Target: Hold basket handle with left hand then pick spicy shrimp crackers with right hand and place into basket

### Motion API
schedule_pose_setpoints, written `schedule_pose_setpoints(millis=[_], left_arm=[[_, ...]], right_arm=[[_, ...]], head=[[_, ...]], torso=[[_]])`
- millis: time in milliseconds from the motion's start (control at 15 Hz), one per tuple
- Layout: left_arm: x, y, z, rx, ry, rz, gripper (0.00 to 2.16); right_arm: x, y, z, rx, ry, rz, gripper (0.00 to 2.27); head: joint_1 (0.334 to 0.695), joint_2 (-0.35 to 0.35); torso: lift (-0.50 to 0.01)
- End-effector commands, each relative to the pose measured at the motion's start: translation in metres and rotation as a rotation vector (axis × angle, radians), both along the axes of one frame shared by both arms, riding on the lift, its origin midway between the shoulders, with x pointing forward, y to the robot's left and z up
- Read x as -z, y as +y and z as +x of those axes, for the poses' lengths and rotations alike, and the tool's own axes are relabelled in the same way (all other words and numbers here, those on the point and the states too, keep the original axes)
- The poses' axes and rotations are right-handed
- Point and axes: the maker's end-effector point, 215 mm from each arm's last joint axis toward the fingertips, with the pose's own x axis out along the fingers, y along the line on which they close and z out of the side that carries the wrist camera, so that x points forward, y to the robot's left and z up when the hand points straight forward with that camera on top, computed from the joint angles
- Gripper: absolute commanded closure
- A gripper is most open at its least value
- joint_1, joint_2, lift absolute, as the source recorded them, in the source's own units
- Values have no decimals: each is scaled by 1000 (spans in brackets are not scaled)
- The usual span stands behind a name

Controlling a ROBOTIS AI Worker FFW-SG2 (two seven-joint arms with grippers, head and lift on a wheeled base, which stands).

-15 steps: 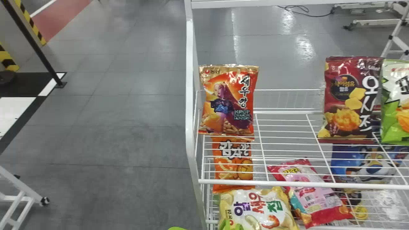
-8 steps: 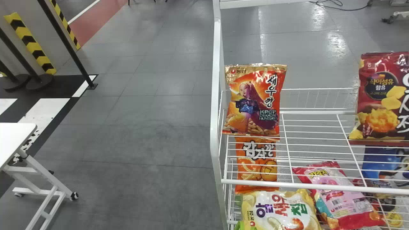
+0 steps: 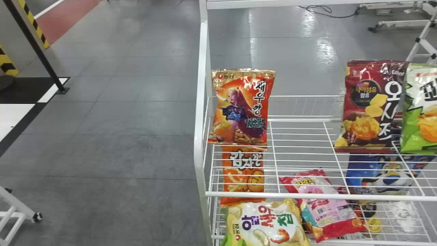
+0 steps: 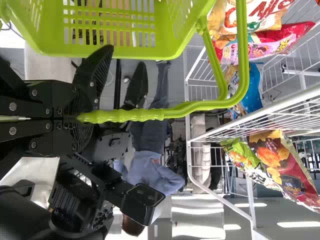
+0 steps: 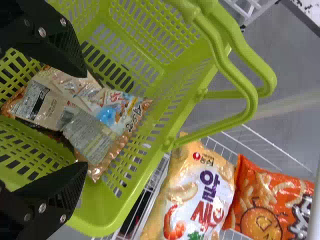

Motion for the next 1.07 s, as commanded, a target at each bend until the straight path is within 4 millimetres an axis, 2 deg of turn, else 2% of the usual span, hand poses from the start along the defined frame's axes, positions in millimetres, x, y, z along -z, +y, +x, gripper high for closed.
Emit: schedule_pose_setpoints(millis=[0,67,200,333,533,733,867,1000], left_arm=[[0,0,0,0,1,-1,1895],[0,1,0,-1,1,0,1895],[0,0,0,-2,1,0,1895],[0,0,0,-2,1,-1,1895],[1,0,-1,-2,4,0,1895],[3,1,-1,-2,6,9,1895],[6,1,-2,-3,12,11,1895],[6,0,-2,-3,14,10,1895]], right_arm=[[0,-21,13,40,-24,-29,56],[-2,-32,18,66,-36,-35,60],[-19,-47,36,109,-91,-15,60],[-48,-63,54,149,-157,-5,60],[-86,-85,82,209,-245,46,60],[-129,-86,124,240,-416,179,39],[-153,-84,150,272,-531,255,39],[-169,-86,165,299,-618,294,43]], head=[[695,14],[695,-7],[695,-63],[695,-130],[695,-179],[695,-219],[695,-209],[695,-189]], torso=[[-37],[-37],[-37],[-37],[-37],[-37],[-37],[-37]])
